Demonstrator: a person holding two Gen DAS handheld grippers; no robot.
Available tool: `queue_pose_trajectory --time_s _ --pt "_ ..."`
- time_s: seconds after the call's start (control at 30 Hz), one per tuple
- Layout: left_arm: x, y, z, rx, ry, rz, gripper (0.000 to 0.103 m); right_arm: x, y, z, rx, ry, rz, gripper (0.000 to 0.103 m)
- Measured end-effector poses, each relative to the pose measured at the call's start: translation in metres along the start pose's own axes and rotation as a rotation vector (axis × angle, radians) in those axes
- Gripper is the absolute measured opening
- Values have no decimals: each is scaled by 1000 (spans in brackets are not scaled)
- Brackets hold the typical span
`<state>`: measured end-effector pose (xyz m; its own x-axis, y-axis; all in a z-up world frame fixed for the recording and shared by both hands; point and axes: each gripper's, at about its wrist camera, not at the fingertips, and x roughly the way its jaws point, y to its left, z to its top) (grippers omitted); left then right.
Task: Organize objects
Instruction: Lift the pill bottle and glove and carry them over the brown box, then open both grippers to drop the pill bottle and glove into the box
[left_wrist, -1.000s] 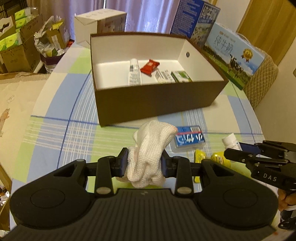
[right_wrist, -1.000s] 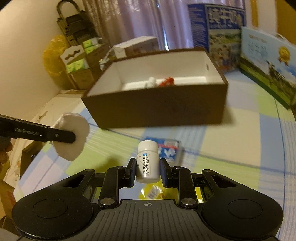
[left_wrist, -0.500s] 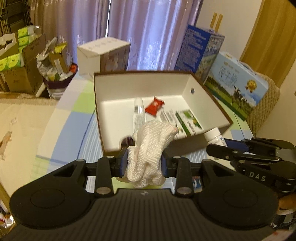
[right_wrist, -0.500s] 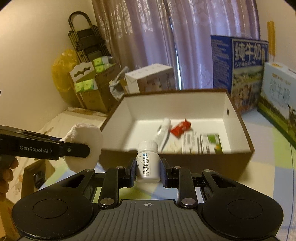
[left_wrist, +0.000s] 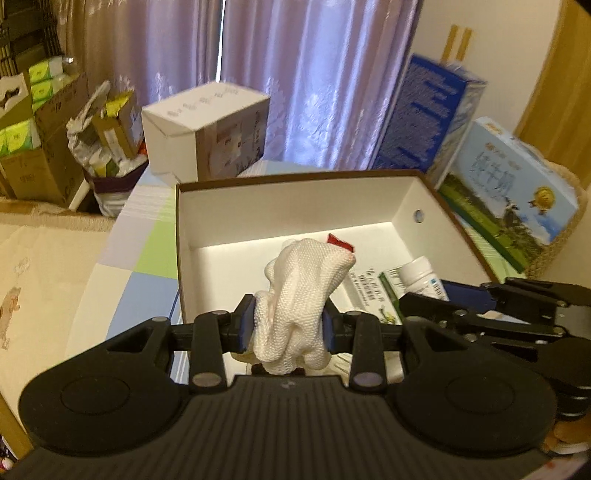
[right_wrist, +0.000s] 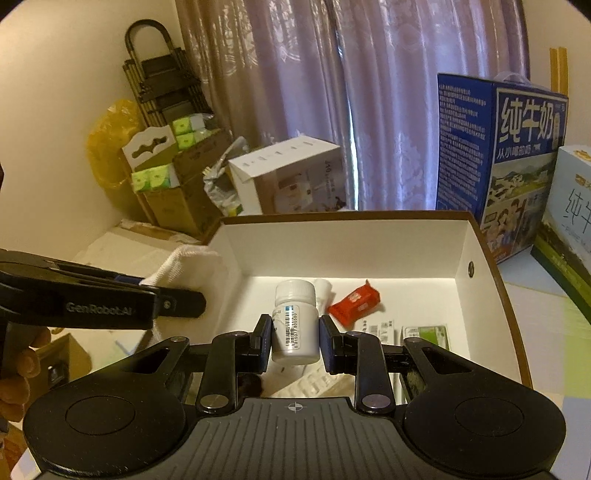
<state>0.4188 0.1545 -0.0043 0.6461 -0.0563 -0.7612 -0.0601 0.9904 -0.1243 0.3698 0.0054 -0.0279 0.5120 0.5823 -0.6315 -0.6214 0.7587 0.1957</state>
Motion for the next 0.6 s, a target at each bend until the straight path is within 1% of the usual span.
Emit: queue_pose_trajectory --time_s 0.27,0.47,0.53,0.57,0.6 --pt "54 12 14 -14 95 23 32 39 -22 10 26 49 -16 24" --pt "74 15 18 -15 120 26 34 55 -34 13 53 68 -14 24" --pt "79 15 19 -6 128 26 36 60 -37 14 60 72 -13 24" --pt "80 16 19 -8 129 28 40 61 -39 14 65 74 -11 24" --pt "80 15 19 -5 129 23 47 62 -39 15 71 76 -9 24"
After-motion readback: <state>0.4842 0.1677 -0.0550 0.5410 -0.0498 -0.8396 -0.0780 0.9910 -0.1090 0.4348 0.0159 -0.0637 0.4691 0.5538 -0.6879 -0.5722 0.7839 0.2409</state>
